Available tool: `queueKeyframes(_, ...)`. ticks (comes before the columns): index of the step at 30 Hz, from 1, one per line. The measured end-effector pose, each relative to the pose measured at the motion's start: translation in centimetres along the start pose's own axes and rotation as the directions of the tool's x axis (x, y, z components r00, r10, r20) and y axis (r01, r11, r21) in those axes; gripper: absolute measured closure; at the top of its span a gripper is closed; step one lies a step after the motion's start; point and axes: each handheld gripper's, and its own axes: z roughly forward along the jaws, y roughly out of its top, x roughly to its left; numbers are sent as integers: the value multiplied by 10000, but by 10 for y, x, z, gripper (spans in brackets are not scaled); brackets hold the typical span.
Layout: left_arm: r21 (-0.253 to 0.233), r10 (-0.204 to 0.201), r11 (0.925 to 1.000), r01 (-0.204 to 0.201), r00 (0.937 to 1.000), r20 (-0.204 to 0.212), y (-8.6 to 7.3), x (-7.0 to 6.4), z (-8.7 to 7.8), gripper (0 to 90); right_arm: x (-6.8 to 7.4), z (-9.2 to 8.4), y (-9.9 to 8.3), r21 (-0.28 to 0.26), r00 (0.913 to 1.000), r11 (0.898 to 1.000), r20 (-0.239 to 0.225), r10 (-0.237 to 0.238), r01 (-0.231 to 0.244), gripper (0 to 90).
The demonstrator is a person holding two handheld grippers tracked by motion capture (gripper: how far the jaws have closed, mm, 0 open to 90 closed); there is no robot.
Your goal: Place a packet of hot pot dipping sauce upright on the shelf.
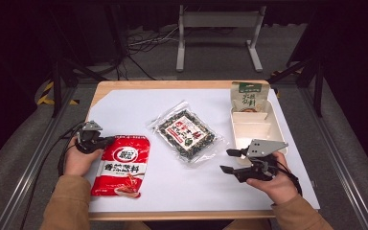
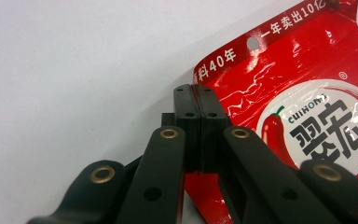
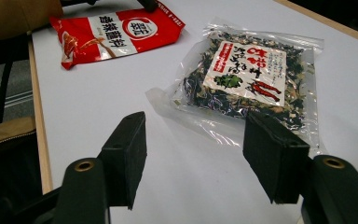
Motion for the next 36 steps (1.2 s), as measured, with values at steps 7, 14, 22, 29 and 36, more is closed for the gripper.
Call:
queueKeyframes(7, -625, -335, 9974, 347, 9993, 191, 5, -1, -17, 897, -1, -1, -1, -57, 9995, 9998, 249, -204, 206, 440)
queueKeyframes(14, -933, -414, 9946, 446, 9985, 359, 11, -7, -34, 899, -1, 1, 1, 41, 9999, 10000, -122, -17, 17, 469)
queueKeyframes(22, -1382, -208, 9901, 226, 9997, 150, 19, -18, -60, 899, 3, 2, 6, 58, 9996, 10000, -293, -52, 54, 482)
queueKeyframes(29, -1869, 193, 9822, -204, 9998, -79, 28, -34, -86, 900, 4, 3, 10, -64, 9997, 10000, -240, -75, 74, 474)
queueKeyframes(36, -2470, 731, 9663, -717, 9973, -37, 38, -55, -111, 900, 7, 4, 15, -242, 9994, 9996, -332, -126, 118, 467)
